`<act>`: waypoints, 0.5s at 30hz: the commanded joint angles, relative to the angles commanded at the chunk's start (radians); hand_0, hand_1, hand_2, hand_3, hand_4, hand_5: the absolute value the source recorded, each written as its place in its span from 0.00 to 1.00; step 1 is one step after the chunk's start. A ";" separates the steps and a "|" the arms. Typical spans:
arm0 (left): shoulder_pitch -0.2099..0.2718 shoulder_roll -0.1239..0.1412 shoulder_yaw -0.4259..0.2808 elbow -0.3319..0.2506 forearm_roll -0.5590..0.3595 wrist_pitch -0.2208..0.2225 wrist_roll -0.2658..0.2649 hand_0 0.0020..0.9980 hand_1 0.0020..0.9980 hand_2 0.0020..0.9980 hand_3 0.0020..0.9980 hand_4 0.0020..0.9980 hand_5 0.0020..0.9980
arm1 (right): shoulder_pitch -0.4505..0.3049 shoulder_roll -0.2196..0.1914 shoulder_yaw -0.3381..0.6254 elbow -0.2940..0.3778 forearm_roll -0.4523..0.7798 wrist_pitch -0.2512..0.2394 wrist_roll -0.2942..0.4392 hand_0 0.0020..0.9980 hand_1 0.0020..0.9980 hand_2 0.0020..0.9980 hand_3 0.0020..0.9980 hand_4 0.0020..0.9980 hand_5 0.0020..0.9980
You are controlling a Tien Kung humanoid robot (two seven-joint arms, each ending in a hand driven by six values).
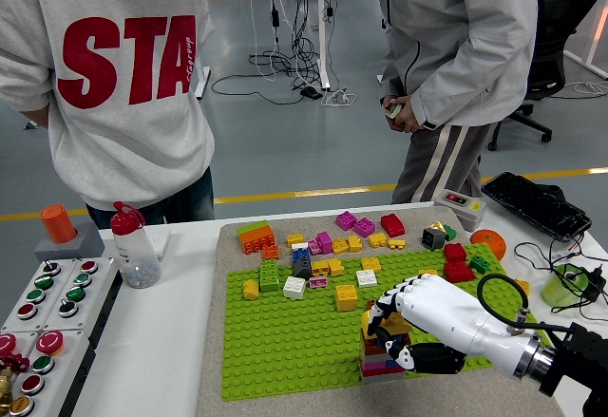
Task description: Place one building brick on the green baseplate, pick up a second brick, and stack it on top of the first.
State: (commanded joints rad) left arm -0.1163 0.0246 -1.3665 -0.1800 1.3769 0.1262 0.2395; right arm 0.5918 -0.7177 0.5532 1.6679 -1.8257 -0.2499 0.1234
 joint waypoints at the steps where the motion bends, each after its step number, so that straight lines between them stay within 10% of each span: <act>1: 0.001 0.000 0.000 0.000 0.000 0.000 0.000 0.66 0.69 0.69 0.58 0.29 1.00 | -0.001 0.000 -0.001 0.000 0.000 0.000 0.000 0.53 0.57 0.56 0.52 0.31 0.35; 15: 0.004 -0.001 0.001 0.000 0.001 0.000 0.000 0.67 0.69 0.69 0.58 0.29 1.00 | -0.007 0.003 -0.002 -0.006 -0.004 0.003 -0.011 0.51 0.56 0.56 0.52 0.31 0.34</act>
State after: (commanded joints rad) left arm -0.1128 0.0241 -1.3650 -0.1800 1.3775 0.1266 0.2398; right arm 0.5849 -0.7148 0.5513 1.6617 -1.8298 -0.2465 0.1122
